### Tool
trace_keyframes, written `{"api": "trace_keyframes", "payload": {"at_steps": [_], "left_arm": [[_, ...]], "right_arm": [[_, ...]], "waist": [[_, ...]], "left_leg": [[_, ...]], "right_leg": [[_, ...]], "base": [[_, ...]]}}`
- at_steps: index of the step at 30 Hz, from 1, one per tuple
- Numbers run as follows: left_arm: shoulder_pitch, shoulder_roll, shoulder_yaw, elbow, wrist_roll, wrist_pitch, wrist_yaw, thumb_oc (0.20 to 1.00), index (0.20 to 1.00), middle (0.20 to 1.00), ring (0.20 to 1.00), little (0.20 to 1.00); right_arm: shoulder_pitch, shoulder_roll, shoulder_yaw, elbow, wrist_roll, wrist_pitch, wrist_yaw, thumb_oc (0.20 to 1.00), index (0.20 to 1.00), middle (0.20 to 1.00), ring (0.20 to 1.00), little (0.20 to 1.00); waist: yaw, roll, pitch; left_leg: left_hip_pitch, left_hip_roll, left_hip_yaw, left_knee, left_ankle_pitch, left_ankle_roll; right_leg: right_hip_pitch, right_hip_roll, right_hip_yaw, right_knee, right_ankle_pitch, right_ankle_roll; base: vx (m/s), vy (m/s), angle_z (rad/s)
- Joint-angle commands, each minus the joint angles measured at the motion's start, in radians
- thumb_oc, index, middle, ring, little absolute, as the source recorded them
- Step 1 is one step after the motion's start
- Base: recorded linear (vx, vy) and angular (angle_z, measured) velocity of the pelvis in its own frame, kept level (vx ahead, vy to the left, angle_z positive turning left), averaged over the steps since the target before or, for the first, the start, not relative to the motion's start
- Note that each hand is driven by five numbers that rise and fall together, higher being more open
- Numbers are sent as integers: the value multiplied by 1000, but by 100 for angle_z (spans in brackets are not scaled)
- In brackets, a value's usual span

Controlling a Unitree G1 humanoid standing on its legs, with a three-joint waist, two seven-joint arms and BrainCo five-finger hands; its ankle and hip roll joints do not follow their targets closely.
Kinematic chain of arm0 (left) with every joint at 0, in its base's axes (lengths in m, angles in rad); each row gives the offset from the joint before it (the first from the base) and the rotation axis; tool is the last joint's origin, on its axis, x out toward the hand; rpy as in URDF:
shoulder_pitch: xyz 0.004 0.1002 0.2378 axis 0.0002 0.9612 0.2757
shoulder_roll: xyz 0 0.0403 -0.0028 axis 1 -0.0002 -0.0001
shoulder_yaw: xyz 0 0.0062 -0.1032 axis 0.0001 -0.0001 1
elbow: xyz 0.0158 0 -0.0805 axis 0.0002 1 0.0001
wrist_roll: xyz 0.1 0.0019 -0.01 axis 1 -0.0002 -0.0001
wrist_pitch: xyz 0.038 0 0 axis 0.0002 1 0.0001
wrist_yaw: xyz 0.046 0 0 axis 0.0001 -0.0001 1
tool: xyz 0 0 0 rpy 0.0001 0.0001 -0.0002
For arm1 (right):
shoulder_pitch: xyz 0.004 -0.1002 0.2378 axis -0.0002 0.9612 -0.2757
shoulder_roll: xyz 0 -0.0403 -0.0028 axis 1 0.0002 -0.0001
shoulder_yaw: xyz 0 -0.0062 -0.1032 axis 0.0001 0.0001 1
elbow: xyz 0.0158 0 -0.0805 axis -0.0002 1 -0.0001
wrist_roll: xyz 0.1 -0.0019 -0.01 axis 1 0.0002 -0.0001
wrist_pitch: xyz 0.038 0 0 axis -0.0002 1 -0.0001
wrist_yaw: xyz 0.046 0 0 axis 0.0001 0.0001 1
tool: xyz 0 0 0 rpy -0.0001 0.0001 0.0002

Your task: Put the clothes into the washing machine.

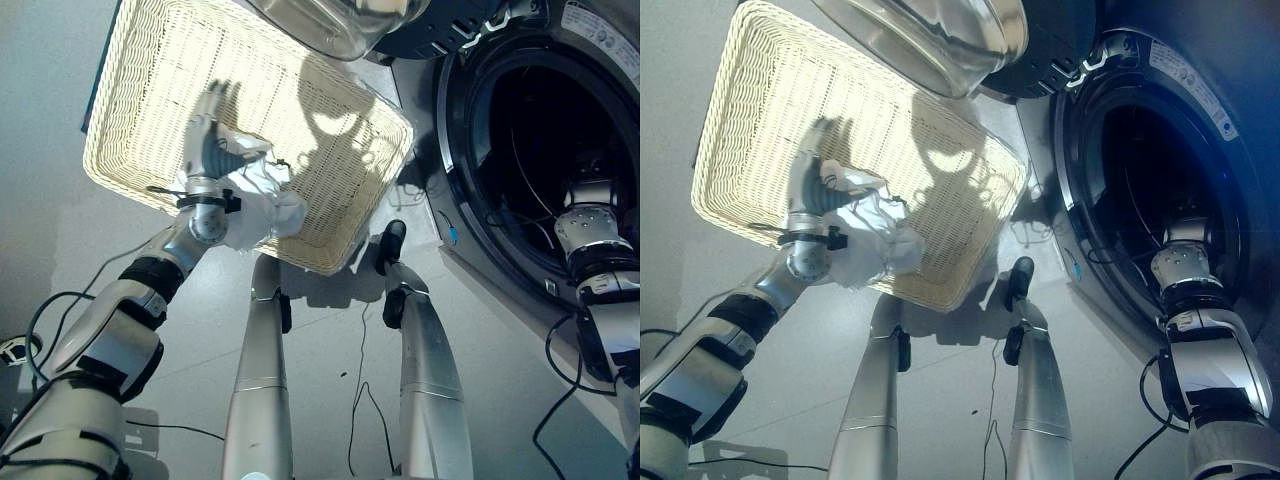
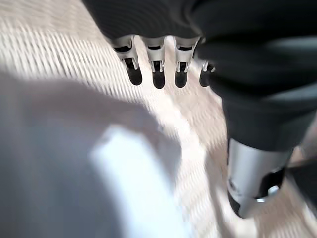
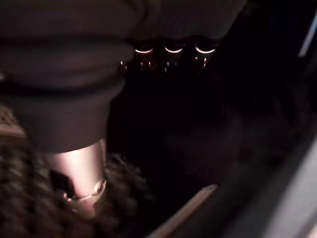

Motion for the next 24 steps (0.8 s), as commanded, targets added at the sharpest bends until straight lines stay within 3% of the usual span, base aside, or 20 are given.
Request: {"api": "trace_keyframes", "payload": {"at_steps": [1, 3, 7, 9, 10, 13, 17, 22, 24], "left_arm": [[-40, -34, 17, 19, 4, 33, -77, 1000, 1000, 1000, 1000, 1000], [-57, -32, -18, 55, -20, 78, -168, 1000, 1000, 1000, 1000, 1000], [-62, -45, -53, 104, -46, 96, -255, 1000, 1000, 1000, 1000, 1000], [-63, -47, -53, 110, -47, 102, -268, 1000, 1000, 1000, 1000, 1000], [-76, -61, -69, 143, -64, 118, -329, 1000, 1000, 1000, 1000, 1000], [-83, -72, -69, 166, -60, 154, -338, 1000, 1000, 1000, 1000, 1000], [-90, -76, -72, 217, -28, 171, -338, 1000, 1000, 1000, 1000, 1000], [-68, -72, -46, 266, 10, 165, -267, 1000, 1000, 1000, 1000, 1000], [-49, -67, -25, 259, 11, 140, -122, 1000, 1000, 1000, 1000, 1000]], "right_arm": [[-22, -99, 47, 12, -193, -13, -73, 1000, 1000, 1000, 1000, 1000], [-37, -90, 91, 12, -358, 8, -172, 1000, 1000, 1000, 1000, 1000], [-60, -70, 160, -13, -540, 32, -315, 1000, 1000, 1000, 1000, 1000], [-62, -68, 164, -16, -570, 37, -333, 1000, 1000, 1000, 1000, 1000], [-82, -56, 197, -25, -661, 49, -395, 1000, 1000, 1000, 1000, 1000], [-88, -39, 225, -63, -764, 56, -483, 1000, 1000, 1000, 1000, 1000], [-90, -19, 244, -85, -839, 49, -539, 1000, 1000, 1000, 1000, 1000], [-70, -2, 264, -140, -890, 22, -599, 1000, 1000, 1000, 1000, 1000], [-42, 7, 262, -191, -931, -15, -627, 1000, 1000, 1000, 1000, 1000]], "waist": [[-10, 37, -11], [-12, 42, -11], [-12, 51, -11], [-13, 52, -11], [-14, 59, -11], [-17, 64, -11], [-22, 65, -11], [-28, 68, -11], [-30, 67, -11]], "left_leg": [[-19, -54, 7, 111, -109, 42], [-19, -52, 17, 110, -108, 43], [-23, -50, 26, 106, -104, 46], [-24, -50, 27, 106, -104, 46], [-30, -48, 33, 105, -103, 46], [-36, -49, 34, 106, -103, 48], [-38, -45, 39, 103, -103, 47], [-40, -43, 45, 101, -105, 45], [-39, -43, 43, 100, -105, 45]], "right_leg": [[64, 41, -56, -190, 168, 41], [63, 38, -60, -188, 166, 42], [55, 38, -59, -184, 161, 40], [54, 37, -59, -183, 159, 41], [46, 35, -57, -180, 155, 40], [38, 36, -50, -177, 150, 41], [33, 37, -46, -178, 147, 39], [28, 41, -39, -179, 138, 36], [27, 45, -34, -180, 138, 34]], "base": [[0, 0, 0], [0, 0, 0], [-3, 31, 1], [-4, 18, 0], [-8, 37, 1], [-9, 30, 8], [-10, 21, 3], [-5, 17, -1], [0, 0, 0]]}}
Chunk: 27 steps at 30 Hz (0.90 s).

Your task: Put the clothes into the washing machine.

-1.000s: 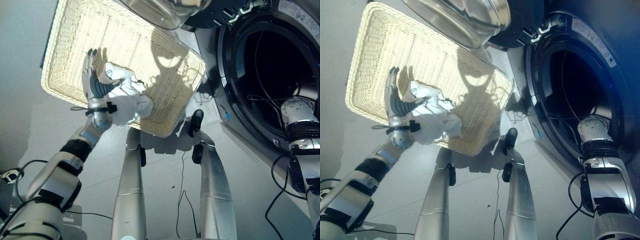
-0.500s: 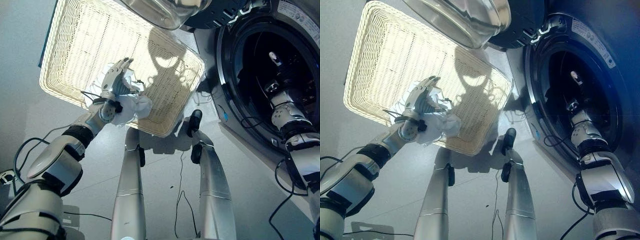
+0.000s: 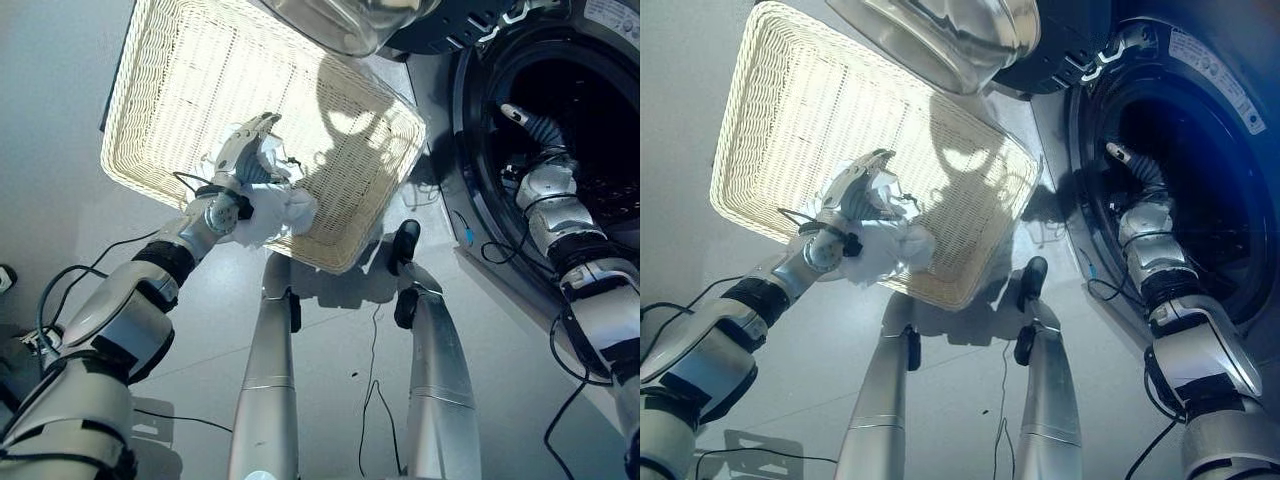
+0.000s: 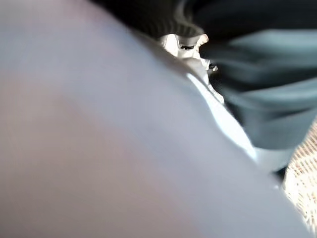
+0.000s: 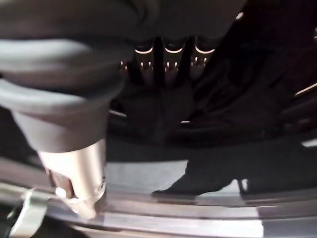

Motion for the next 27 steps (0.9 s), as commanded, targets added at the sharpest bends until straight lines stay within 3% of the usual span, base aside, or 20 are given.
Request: {"api": "trace_keyframes", "payload": {"at_steps": [1, 4, 8, 20, 24, 27], "left_arm": [[48, -24, 87, 156, -54, 10, 209, 1000, 1000, 1000, 1000, 1000], [94, -43, 267, 130, -200, -73, 306, 1000, 1000, 1000, 1000, 1000], [156, -84, 411, 67, -167, -114, 402, 1000, 1000, 1000, 1000, 1000], [169, -86, 529, 66, -267, -163, 442, 1000, 1000, 1000, 1000, 1000], [162, -74, 538, 73, -276, -174, 445, 1000, 1000, 1000, 1000, 1000], [156, -67, 536, 72, -251, -147, 459, 1000, 1000, 1000, 1000, 1000]], "right_arm": [[22, -4, 19, -141, -103, -97, -92, 1000, 1000, 1000, 1000, 1000], [131, 38, -21, -267, -212, -104, -119, 1000, 1000, 1000, 1000, 1000], [239, 106, -41, -419, -312, -40, -112, 1000, 1000, 1000, 1000, 1000], [352, 188, 58, -486, -357, 39, -14, 1000, 1000, 1000, 1000, 1000], [374, 192, 91, -476, -414, 25, 11, 1000, 1000, 1000, 1000, 1000], [379, 187, 125, -502, -468, 16, 31, 1000, 1000, 1000, 1000, 1000]], "waist": [[-51, 25, 0], [-53, 15, 0], [-50, -2, 0], [-65, -12, 0], [-68, -10, 0], [-69, -8, 0]], "left_leg": [[-21, -26, 36, 107, -108, 40], [-17, -26, 34, 111, -113, 37], [-16, -32, 21, 113, -111, 40], [-7, -25, 33, 107, -97, 38], [-5, -23, 40, 102, -92, 36], [-8, -22, 41, 103, -88, 34]], "right_leg": [[73, 65, -46, -217, 156, 26], [75, 62, -49, -206, 142, 25], [79, 62, -55, -196, 134, 21], [83, 78, -46, -183, 119, 6], [85, 81, -42, -186, 117, 4], [83, 81, -41, -185, 117, 4]], "base": [[0, 0, 0], [-7, -14, 0], [-24, -68, 0], [-11, 20, 1], [-13, 35, -1], [-4, 10, 0]]}}
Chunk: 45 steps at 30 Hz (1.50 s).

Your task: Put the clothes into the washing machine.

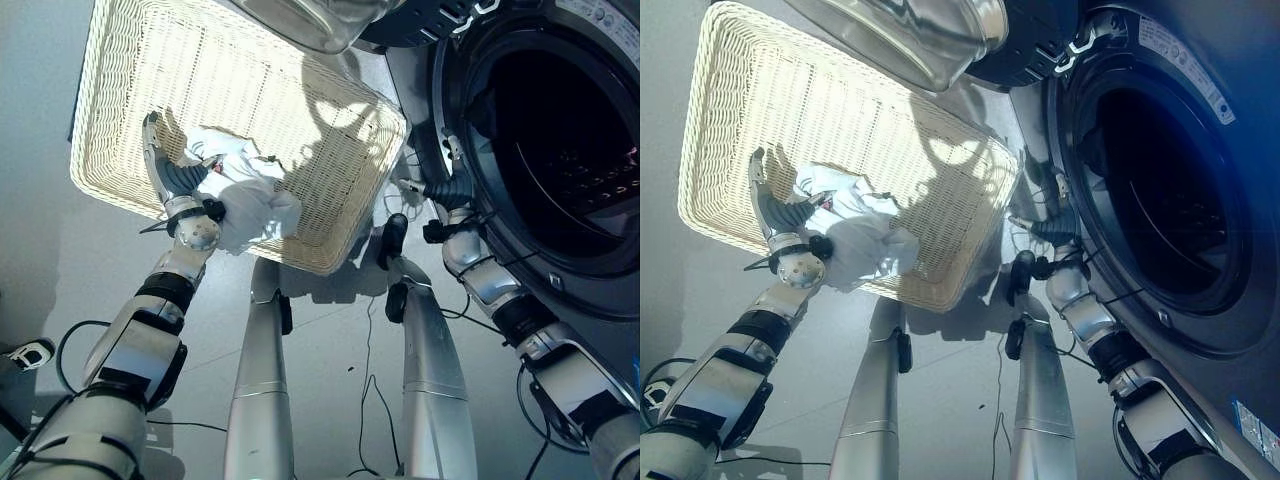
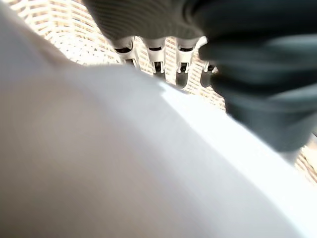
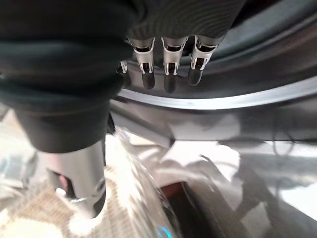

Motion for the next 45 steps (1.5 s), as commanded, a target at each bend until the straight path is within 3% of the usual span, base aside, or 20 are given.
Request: {"api": "trace_keyframes", "payload": {"at_steps": [1, 6, 18, 26, 31, 37, 45], "left_arm": [[-38, 31, 55, 28, 25, 10, 58, 1000, 1000, 1000, 1000, 1000], [-85, 81, 19, 60, 73, 107, 99, 1000, 1000, 1000, 1000, 1000], [-225, 122, -55, 167, 86, 192, 126, 1000, 1000, 1000, 1000, 1000], [-291, 122, -109, 195, 134, 297, 157, 1000, 1000, 1000, 1000, 1000], [-307, 120, -128, 172, 131, 299, 166, 1000, 1000, 1000, 1000, 1000], [-303, 102, -131, 119, 154, 285, 160, 1000, 1000, 1000, 1000, 1000], [-245, 88, -108, 79, 160, 274, 192, 1000, 1000, 1000, 1000, 1000]], "right_arm": [[25, -4, 50, -109, -119, -38, 35, 1000, 1000, 1000, 1000, 1000], [-28, -19, 151, -168, -210, -26, 95, 1000, 1000, 1000, 1000, 1000], [-263, 76, 373, -50, -335, 71, 153, 1000, 1000, 1000, 1000, 1000], [-422, 162, 422, 149, -365, 92, 188, 1000, 1000, 1000, 1000, 1000], [-462, 188, 428, 194, -377, 98, 187, 1000, 1000, 1000, 1000, 1000], [-486, 222, 364, 220, -360, 141, 18, 1000, 1000, 1000, 1000, 1000], [-433, 186, 297, 156, -309, 152, -133, 1000, 1000, 1000, 1000, 1000]], "waist": [[4, -5, 0], [14, 7, 0], [76, 51, 0], [129, 61, 0], [148, 65, 0], [165, 71, 0], [149, 73, 0]], "left_leg": [[6, -29, 44, 102, -84, 38], [5, -30, 44, 102, -76, 33], [10, -41, 21, 98, -63, 29], [-3, -53, -11, 88, -47, 36], [-11, -59, -29, 82, -39, 41], [-11, -66, -44, 74, -32, 46], [-13, -60, -32, 74, -34, 44]], "right_leg": [[93, 76, -30, -197, 127, 13], [93, 69, -34, -198, 124, 14], [103, 43, -57, -197, 121, 12], [101, 34, -85, -204, 140, 14], [96, 30, -93, -199, 147, 15], [100, 28, -102, -201, 155, 19], [90, 32, -89, -201, 161, 21]], "base": [[0, 0, 0], [0, 0, 0], [0, 0, 0], [4, -4, -1], [17, -25, 5], [14, -24, 8], [6, 17, 3]]}}
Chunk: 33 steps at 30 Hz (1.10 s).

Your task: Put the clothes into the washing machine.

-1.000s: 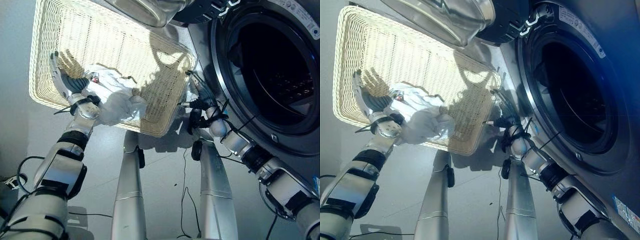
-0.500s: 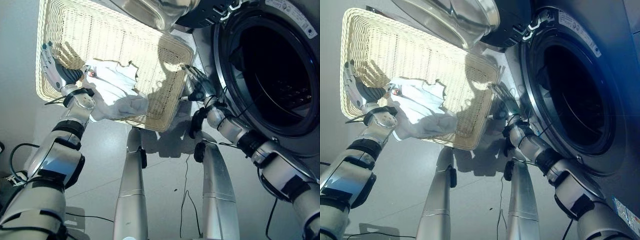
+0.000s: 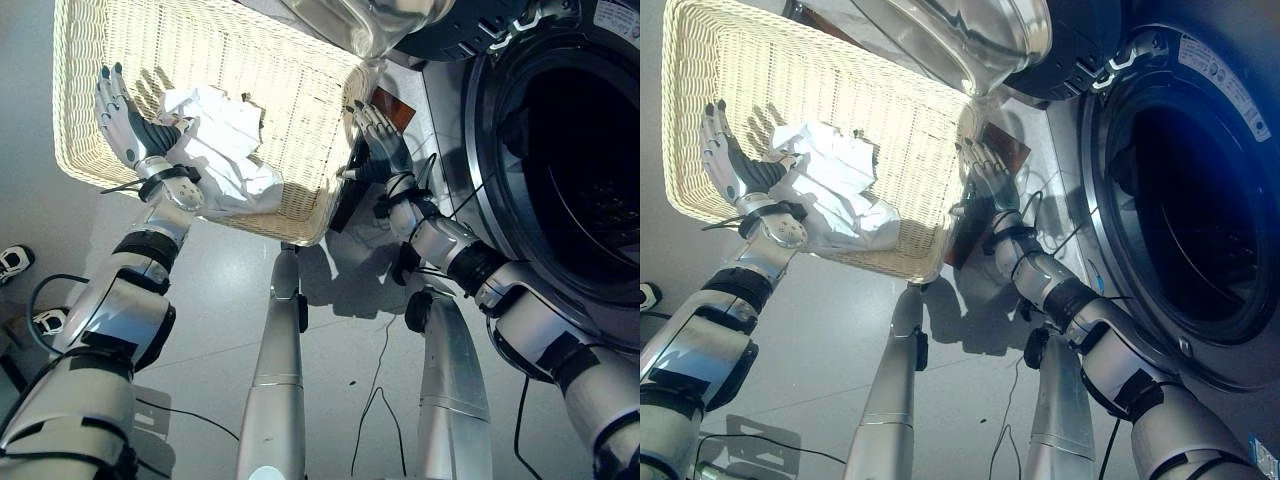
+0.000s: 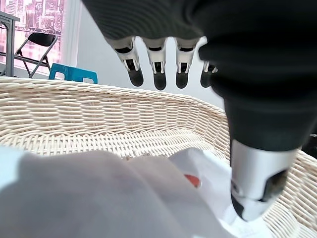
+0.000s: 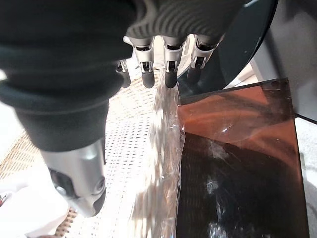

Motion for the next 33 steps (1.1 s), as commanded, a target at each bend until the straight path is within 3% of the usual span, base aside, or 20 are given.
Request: {"api": "trace_keyframes", "payload": {"at_steps": [1, 8, 21, 26, 33], "left_arm": [[-15, 2, 58, 8, 28, -29, 59, 1000, 1000, 1000, 1000, 1000], [36, 2, 88, -13, 21, -27, 94, 1000, 1000, 1000, 1000, 1000], [82, 13, 133, -7, 9, -54, 108, 1000, 1000, 1000, 1000, 1000], [88, 21, 153, 7, -22, -85, 110, 1000, 1000, 1000, 1000, 1000], [78, 26, 173, 3, -74, -120, 113, 1000, 1000, 1000, 1000, 1000]], "right_arm": [[-41, 66, -8, -44, 17, -29, -65, 1000, 1000, 1000, 1000, 1000], [59, 22, -72, -163, 4, -65, -186, 1000, 1000, 1000, 1000, 1000], [130, -6, -104, -276, -106, -148, -257, 1000, 1000, 1000, 1000, 1000], [128, -4, -86, -310, -156, -189, -237, 1000, 1000, 1000, 1000, 1000], [79, 15, -7, -349, -176, -266, -62, 1000, 1000, 1000, 1000, 1000]], "waist": [[1, 20, 29], [-29, 17, 29], [-50, 18, 29], [-48, 15, 29], [-28, 12, 29]], "left_leg": [[-11, -79, 38, 90, -62, 95], [-13, -66, 60, 98, -69, 92], [-10, -50, 79, 109, -74, 90], [-7, -47, 77, 108, -73, 90], [-7, -50, 66, 107, -68, 89]], "right_leg": [[121, 32, -27, -314, 219, 74], [110, 40, -5, -306, 212, 71], [108, 41, 13, -294, 199, 70], [114, 39, 11, -295, 195, 69], [125, 32, -2, -298, 192, 68]], "base": [[8, 37, 3], [5, 45, 1], [0, 13, -1], [0, 0, 0], [0, -5, 0]]}}
